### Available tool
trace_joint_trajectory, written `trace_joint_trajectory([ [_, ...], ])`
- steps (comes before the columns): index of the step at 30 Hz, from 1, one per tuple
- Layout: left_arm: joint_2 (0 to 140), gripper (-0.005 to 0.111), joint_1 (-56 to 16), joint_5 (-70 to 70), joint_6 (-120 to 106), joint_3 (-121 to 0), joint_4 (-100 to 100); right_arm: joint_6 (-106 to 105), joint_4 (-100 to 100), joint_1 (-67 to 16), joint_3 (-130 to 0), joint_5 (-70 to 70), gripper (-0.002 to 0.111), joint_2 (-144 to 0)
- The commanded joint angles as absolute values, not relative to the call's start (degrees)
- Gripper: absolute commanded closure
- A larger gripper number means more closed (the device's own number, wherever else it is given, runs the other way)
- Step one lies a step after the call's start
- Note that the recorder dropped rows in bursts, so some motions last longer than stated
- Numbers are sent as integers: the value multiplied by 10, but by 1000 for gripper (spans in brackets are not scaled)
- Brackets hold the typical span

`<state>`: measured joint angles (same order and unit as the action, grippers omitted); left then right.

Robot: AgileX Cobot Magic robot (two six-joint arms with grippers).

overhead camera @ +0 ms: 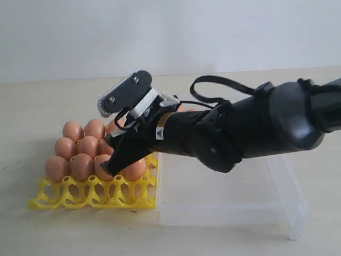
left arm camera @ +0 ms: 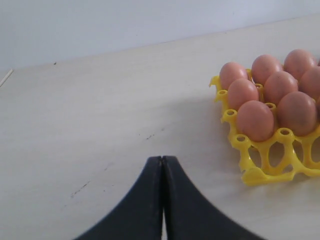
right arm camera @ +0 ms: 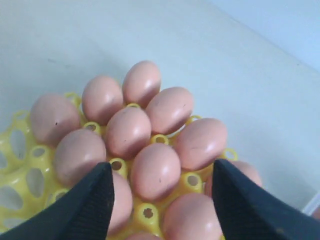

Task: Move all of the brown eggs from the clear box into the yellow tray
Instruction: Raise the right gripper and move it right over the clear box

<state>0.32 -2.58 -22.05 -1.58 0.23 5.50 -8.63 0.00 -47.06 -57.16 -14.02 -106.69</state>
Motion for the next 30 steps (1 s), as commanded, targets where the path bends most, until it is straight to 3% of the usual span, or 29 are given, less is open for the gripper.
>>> trace_joint_trajectory([
  [1,0,107,-29,-217,-13,0,54,-85,32,-446,-570,-66,57,-1023],
  [4,0,107,-29,-217,-13,0,54,-85,32,-421,-570,19,63,-1006],
  [9,0,107,-29,-217,-13,0,54,-89,27,-362,-578,161,108,-983],
  [20,0,107,-29,-217,-13,0,54,-48,31,-283,-726,391,106,-993],
  [30,0,107,-29,-217,-13,0,54,28,14,-282,-827,455,68,-1069],
])
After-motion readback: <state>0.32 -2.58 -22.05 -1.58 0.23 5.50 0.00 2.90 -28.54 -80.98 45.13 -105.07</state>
